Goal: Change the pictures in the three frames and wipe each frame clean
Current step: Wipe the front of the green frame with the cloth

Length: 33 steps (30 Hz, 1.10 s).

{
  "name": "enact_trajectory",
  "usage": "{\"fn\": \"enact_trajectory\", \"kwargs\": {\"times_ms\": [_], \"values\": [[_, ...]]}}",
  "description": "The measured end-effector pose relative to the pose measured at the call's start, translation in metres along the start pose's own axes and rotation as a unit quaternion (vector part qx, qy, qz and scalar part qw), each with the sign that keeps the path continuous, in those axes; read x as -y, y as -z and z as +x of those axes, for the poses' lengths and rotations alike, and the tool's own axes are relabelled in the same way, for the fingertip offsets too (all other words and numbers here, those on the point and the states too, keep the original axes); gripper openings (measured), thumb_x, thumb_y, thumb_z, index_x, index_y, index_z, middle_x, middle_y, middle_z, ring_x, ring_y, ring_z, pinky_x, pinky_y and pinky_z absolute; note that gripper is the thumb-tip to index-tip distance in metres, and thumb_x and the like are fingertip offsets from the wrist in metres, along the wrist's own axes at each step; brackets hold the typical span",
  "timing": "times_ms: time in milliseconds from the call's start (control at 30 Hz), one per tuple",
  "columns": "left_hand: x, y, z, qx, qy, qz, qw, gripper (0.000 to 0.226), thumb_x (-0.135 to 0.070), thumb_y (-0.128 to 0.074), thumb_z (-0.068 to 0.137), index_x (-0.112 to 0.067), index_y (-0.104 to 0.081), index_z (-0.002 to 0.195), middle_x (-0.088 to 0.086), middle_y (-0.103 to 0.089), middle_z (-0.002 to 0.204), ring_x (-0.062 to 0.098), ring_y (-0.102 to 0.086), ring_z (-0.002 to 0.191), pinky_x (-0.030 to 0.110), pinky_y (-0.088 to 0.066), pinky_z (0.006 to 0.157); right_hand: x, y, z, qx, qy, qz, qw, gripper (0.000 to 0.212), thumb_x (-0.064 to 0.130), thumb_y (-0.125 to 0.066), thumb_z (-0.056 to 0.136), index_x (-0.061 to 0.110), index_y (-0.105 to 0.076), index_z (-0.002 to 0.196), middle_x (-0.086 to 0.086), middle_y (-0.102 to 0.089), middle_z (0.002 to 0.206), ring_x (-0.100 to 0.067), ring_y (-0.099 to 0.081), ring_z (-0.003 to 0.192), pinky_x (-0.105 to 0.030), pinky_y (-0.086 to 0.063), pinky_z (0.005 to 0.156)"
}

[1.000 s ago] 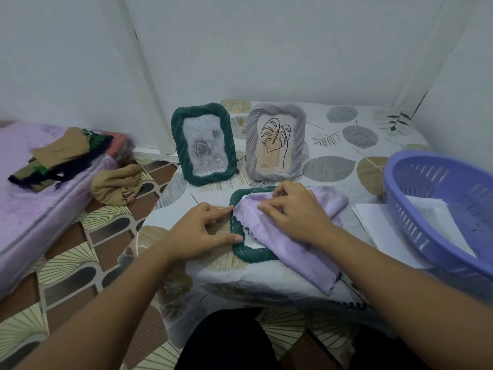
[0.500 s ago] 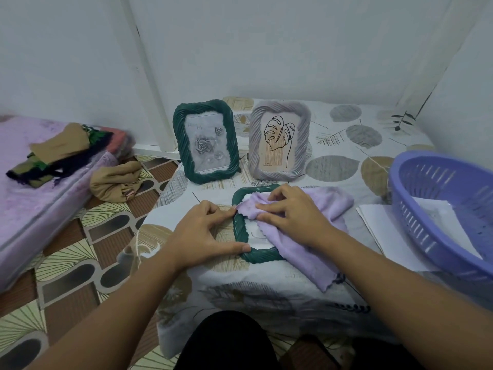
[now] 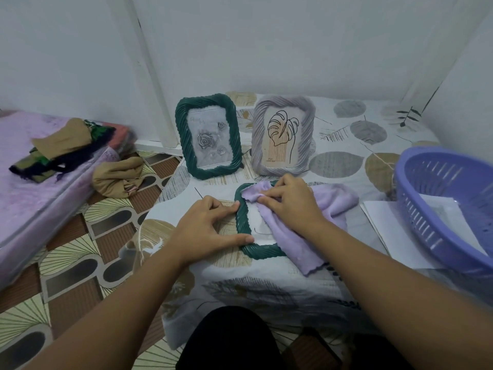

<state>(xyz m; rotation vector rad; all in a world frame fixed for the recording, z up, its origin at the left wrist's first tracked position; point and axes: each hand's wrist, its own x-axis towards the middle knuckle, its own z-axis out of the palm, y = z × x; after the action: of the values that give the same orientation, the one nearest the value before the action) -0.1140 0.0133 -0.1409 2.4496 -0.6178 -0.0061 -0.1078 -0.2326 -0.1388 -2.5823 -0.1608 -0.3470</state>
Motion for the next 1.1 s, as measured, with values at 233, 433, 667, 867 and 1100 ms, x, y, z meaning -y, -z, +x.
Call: {"fn": "enact_trajectory", "kwargs": {"times_ms": [233,433,667,867,1100], "values": [[-0.001,0.001,0.0,0.011,0.003,-0.002,1.0,0.104,-0.1,-0.059,0.052,-0.043,-0.061,0.139,-0.017,-0.045,0.102,0.004,-0.048,0.102,0.027,-0.046,0.09,-0.015,0.008,-0.007,0.016,0.022,0.003,1.0,0.026,0.051,-0.064,0.094,0.036,-0.08,0.107,0.002,-0.051,0.088,-0.018,-0.048,0.087,-0.043,-0.047,0.08],[0.001,0.001,0.002,0.006,0.0,0.006,1.0,0.103,-0.1,-0.058,0.053,-0.041,-0.063,0.136,-0.015,-0.046,0.102,0.005,-0.048,0.101,0.028,-0.046,0.089,-0.005,-0.001,-0.01,0.03,0.038,0.017,0.999,0.021,0.052,-0.067,0.092,0.039,-0.081,0.101,0.008,-0.047,0.085,-0.015,-0.047,0.085,-0.035,-0.038,0.074],[0.0,0.001,0.001,0.008,0.003,0.008,1.0,0.101,-0.1,-0.058,0.053,-0.043,-0.063,0.137,-0.015,-0.046,0.103,0.006,-0.048,0.102,0.028,-0.046,0.089,0.001,0.001,0.007,0.017,0.017,-0.022,0.999,0.024,0.05,-0.063,0.095,0.038,-0.08,0.107,0.002,-0.05,0.087,-0.019,-0.048,0.088,-0.04,-0.046,0.08],[0.003,0.0,0.001,0.005,-0.002,0.004,1.0,0.099,-0.098,-0.061,0.055,-0.042,-0.063,0.137,-0.014,-0.047,0.103,0.006,-0.049,0.101,0.028,-0.046,0.088,-0.015,0.008,-0.007,0.052,0.048,0.016,0.997,0.025,0.054,-0.061,0.094,0.041,-0.078,0.108,0.005,-0.05,0.085,-0.014,-0.046,0.084,-0.035,-0.038,0.074],[0.002,0.001,0.002,0.007,-0.006,0.008,1.0,0.094,-0.098,-0.06,0.056,-0.044,-0.066,0.131,-0.013,-0.047,0.102,0.007,-0.049,0.1,0.031,-0.048,0.085,-0.004,0.003,-0.01,0.085,0.078,-0.018,0.993,0.032,0.062,-0.053,0.094,0.046,-0.075,0.11,0.01,-0.047,0.087,-0.014,-0.045,0.088,-0.035,-0.027,0.075]]}}
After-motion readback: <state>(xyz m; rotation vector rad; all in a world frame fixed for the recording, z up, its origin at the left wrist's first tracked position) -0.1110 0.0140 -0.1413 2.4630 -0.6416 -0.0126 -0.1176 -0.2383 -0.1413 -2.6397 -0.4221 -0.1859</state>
